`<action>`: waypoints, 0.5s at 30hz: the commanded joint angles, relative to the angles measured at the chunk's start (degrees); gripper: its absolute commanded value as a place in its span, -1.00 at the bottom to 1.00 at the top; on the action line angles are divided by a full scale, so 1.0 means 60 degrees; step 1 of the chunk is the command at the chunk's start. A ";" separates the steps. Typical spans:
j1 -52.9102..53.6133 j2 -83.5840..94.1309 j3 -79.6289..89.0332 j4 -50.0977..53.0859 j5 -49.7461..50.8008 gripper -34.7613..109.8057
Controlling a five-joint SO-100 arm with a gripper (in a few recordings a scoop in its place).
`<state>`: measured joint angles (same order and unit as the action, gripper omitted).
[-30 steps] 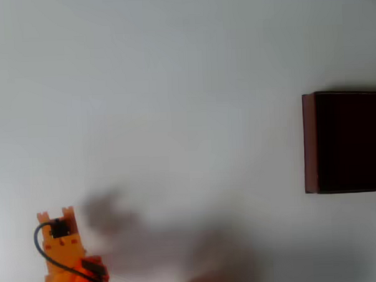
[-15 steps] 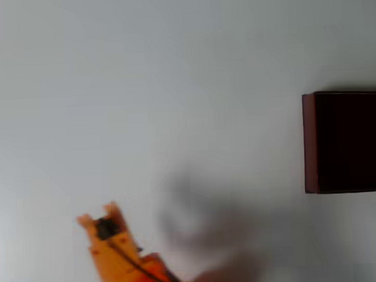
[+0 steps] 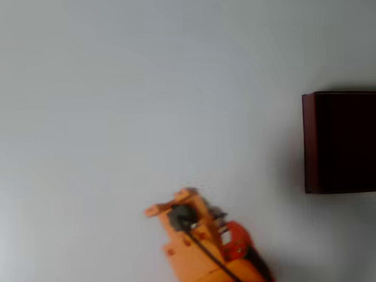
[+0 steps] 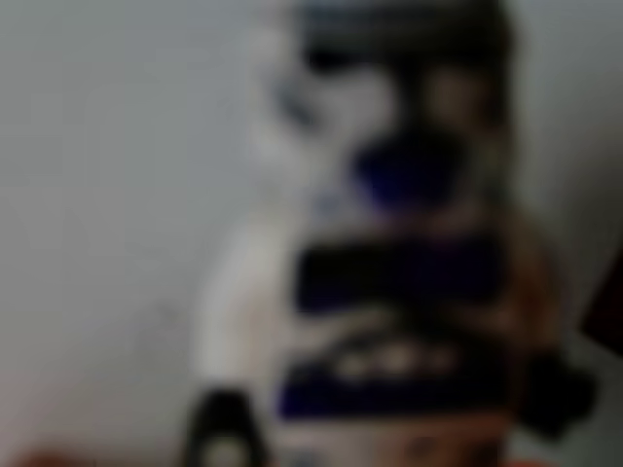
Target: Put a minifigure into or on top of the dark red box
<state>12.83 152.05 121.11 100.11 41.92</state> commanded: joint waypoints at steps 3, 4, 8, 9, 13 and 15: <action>0.1904 -0.1187 -0.1099 -0.1025 -0.2168 -0.52; 0.2109 -0.1509 -0.1201 -0.1318 -0.2432 -0.52; 0.2974 -0.2666 -0.1494 -0.2446 -0.3325 -0.52; 0.3135 -0.2959 -0.1538 -0.2783 -0.3560 -0.52; 0.3721 -0.4775 -0.1992 -0.3926 -0.4116 -0.52; 0.3940 -0.5933 -0.2563 -0.4336 -0.4307 -0.52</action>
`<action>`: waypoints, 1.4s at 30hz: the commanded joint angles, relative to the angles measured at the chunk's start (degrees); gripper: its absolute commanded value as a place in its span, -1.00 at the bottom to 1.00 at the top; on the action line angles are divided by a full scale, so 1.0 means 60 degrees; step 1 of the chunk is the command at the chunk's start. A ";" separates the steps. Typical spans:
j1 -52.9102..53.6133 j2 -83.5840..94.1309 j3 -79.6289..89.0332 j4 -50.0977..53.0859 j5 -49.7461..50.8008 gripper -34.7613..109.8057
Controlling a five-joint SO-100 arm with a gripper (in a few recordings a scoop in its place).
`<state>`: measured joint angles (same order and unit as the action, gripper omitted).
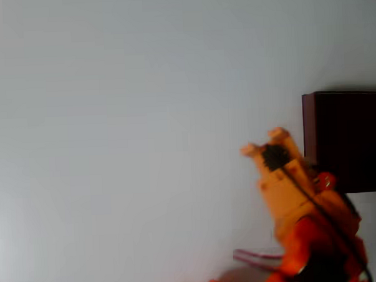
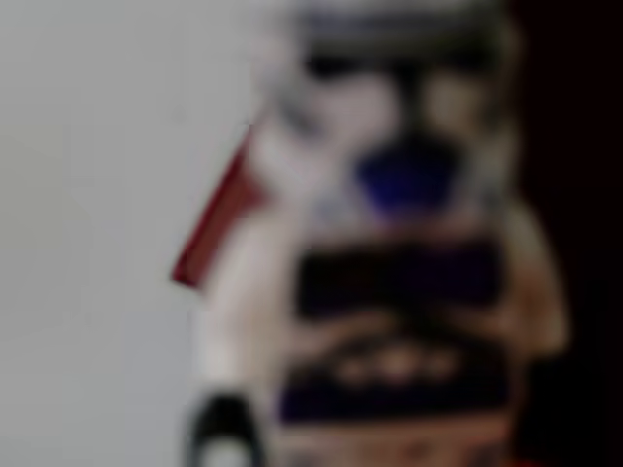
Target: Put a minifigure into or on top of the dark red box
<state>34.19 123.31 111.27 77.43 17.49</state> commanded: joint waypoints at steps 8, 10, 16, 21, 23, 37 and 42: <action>0.1406 -0.5493 -0.4146 -0.0835 -0.0864 -0.52; 0.1597 -0.6489 -0.5068 -0.0762 -0.0937 -0.52; 0.1890 -0.9141 -0.7881 0.0220 -0.1069 -0.52; 0.1758 -0.9053 -0.7646 0.0278 -0.0894 -0.39; 0.1641 -0.8833 -0.7471 0.0322 -0.0762 -0.38; 0.0205 -0.3179 -0.1992 -0.0688 -0.0425 -0.41; -0.2183 0.0000 0.0791 -0.1128 -0.1494 -0.42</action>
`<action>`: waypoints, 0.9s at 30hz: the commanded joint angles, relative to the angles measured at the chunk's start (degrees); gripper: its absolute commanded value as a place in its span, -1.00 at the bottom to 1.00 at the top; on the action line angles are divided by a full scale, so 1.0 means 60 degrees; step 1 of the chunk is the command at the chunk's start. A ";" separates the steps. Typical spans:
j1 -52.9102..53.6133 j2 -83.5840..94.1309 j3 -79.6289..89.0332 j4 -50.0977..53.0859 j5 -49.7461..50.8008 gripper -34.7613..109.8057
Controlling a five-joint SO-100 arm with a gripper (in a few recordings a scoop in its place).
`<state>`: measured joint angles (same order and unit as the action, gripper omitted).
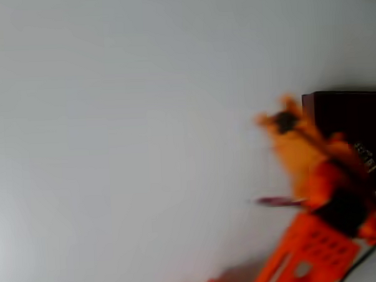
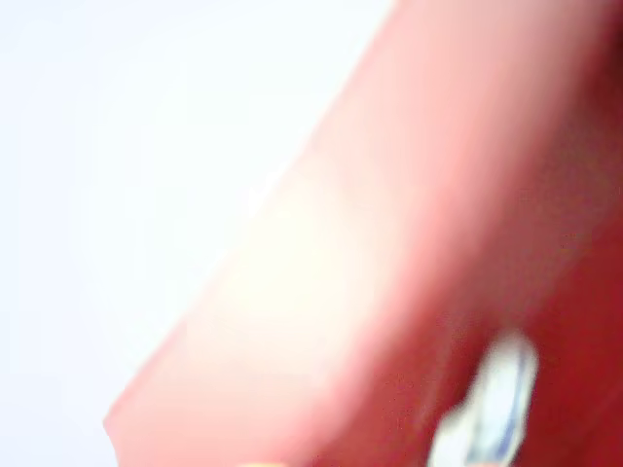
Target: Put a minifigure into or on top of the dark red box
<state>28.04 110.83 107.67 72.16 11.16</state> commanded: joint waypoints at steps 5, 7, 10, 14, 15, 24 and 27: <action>-0.3794 0.5068 0.3530 -0.0322 -0.0425 -0.46; -0.4688 0.5962 0.4146 -0.0352 -0.0308 -0.51; -0.5889 0.6812 0.4805 -0.0630 -0.0439 -0.52; -0.6768 0.8511 0.6006 -0.0762 -0.0879 -0.52; -0.7002 0.9448 0.6445 -0.0776 -0.1157 -0.52; -0.7368 1.3579 0.8350 0.0835 -0.1567 -0.52; -0.7397 1.3579 0.8716 0.0908 -0.2153 -0.52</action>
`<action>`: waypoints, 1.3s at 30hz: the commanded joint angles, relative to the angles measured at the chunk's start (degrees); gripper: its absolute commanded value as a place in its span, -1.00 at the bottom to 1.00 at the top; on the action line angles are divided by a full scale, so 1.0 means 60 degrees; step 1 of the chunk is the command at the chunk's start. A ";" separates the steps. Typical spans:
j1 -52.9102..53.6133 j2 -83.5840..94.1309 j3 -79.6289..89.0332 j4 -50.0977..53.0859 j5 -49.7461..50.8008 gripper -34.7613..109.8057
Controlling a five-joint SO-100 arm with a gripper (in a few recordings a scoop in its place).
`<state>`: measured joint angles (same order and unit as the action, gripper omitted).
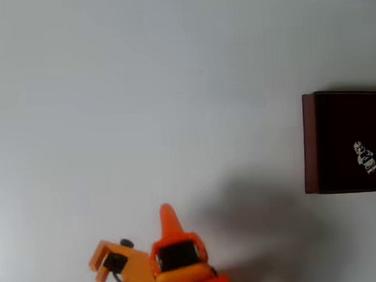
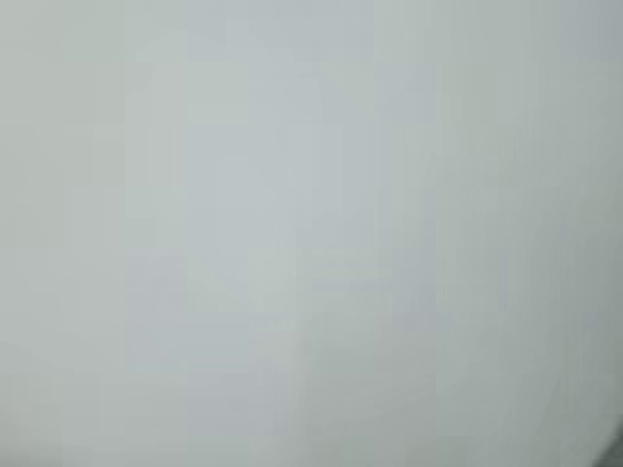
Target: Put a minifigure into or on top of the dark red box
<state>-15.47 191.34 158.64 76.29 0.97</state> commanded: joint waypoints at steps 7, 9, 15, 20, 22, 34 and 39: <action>-0.1011 0.0132 0.1685 -0.0044 -0.0527 -0.52; -0.1406 0.0132 0.2197 -0.0352 -0.0059 -0.52; -0.1860 0.0146 0.2285 0.0146 0.0439 -0.52; -0.2271 0.0176 0.2271 0.0161 0.0015 -0.52; -0.2373 0.0190 0.2271 0.0176 -0.0088 -0.47; -0.2373 0.0190 0.2271 0.0176 -0.0103 -0.49; -0.2373 0.0190 0.2271 0.0176 -0.0103 -0.50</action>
<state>-28.56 192.13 172.62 76.29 0.53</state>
